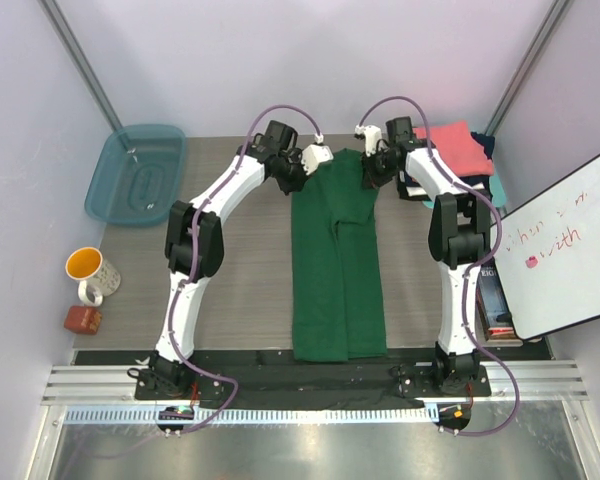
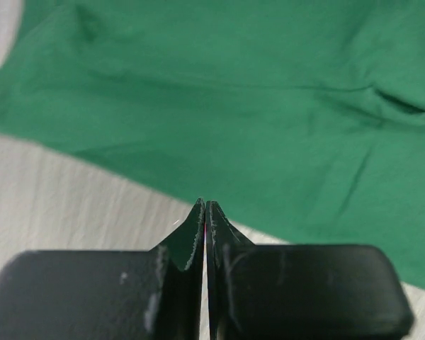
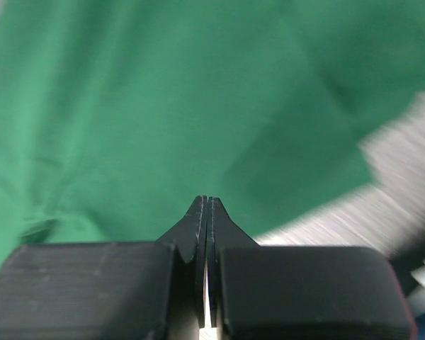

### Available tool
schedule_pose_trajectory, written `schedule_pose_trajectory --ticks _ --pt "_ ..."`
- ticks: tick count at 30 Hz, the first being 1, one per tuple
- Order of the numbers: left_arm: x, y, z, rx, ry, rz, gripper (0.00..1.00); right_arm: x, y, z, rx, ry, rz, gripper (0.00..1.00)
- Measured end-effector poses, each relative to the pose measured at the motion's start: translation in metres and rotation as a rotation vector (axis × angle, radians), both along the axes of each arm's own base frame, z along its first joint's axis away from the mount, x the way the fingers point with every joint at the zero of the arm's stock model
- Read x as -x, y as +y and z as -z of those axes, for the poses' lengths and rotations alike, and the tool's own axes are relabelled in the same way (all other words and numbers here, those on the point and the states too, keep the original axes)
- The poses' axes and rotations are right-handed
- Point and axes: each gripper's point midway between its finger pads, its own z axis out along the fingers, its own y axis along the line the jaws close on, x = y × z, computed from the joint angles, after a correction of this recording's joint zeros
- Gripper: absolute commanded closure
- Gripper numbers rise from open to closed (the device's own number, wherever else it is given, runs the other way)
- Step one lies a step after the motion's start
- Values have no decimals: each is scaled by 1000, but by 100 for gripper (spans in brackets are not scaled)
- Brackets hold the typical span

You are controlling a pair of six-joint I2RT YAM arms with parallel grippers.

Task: Fold and stack the t-shirts
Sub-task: Rotate the tshirt 90 degrees

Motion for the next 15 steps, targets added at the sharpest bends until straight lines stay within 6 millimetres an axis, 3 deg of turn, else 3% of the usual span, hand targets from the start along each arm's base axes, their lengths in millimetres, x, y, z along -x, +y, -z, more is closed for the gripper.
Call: schedule_pose_trajectory --ticks 7,13,15 --pt "1 -13 35 7 86 10 100 14 36 7 -129 69 -109 99" --pt "3 -13 76 -76 120 -13 100 12 38 7 -142 67 -124 99" --pt "1 -14 77 -96 106 -20 100 11 36 7 -133 61 -124 99"
